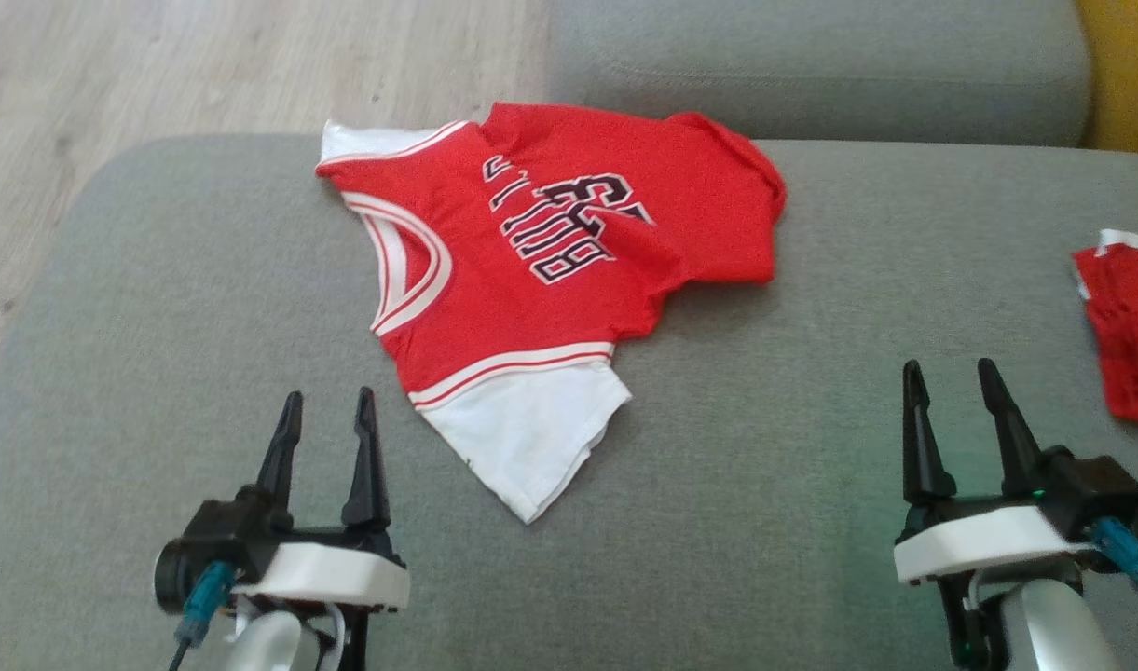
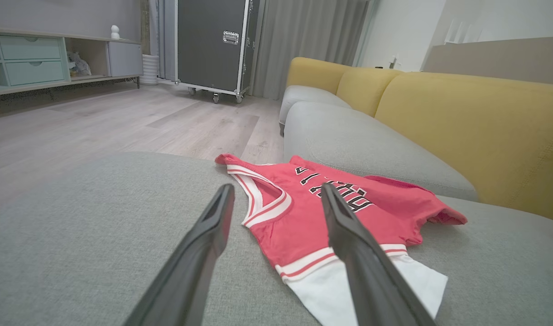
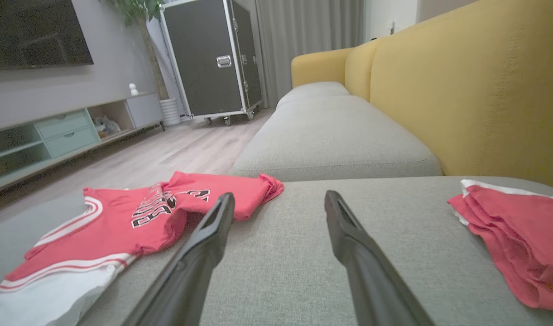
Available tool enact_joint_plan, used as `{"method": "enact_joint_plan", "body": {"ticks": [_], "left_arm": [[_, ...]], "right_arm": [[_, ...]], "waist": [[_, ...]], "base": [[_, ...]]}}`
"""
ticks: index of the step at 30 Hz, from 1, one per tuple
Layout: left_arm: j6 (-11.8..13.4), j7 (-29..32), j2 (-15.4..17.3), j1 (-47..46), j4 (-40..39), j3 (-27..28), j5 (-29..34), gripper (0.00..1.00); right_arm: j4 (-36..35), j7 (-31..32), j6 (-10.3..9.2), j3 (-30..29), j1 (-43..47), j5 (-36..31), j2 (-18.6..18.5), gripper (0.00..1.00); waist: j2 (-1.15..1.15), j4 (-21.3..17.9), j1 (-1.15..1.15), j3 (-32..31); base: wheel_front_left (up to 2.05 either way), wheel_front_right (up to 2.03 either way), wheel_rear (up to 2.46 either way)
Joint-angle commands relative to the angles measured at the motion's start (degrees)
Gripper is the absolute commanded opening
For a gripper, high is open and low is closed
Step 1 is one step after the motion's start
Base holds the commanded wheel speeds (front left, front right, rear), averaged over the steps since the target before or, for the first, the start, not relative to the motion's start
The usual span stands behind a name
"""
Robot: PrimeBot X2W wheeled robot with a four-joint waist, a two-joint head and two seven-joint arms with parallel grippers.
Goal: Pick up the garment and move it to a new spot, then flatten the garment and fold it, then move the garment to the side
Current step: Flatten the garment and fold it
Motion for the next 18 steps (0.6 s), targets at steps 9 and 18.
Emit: {"method": "enact_joint_plan", "body": {"ticks": [9, 18], "left_arm": [[-1.89, -0.54, -2.39, -5.89, -3.37, 3.13, 1.98, 1.00], [-4.56, -0.54, -5.09, -7.81, -4.39, 2.92, 3.97, 1.00]], "right_arm": [[9.07, 4.65, -0.04, -1.17, -12.17, -8.37, -0.29, 1.00], [24.89, 10.18, -0.04, -7.60, -25.06, -16.08, -0.29, 1.00]], "waist": [[0.00, 5.96, 0.00, 5.89], [0.00, 12.53, 0.00, 10.60]], "base": [[0.00, 0.00, 0.00], [0.00, 0.00, 0.00]]}}
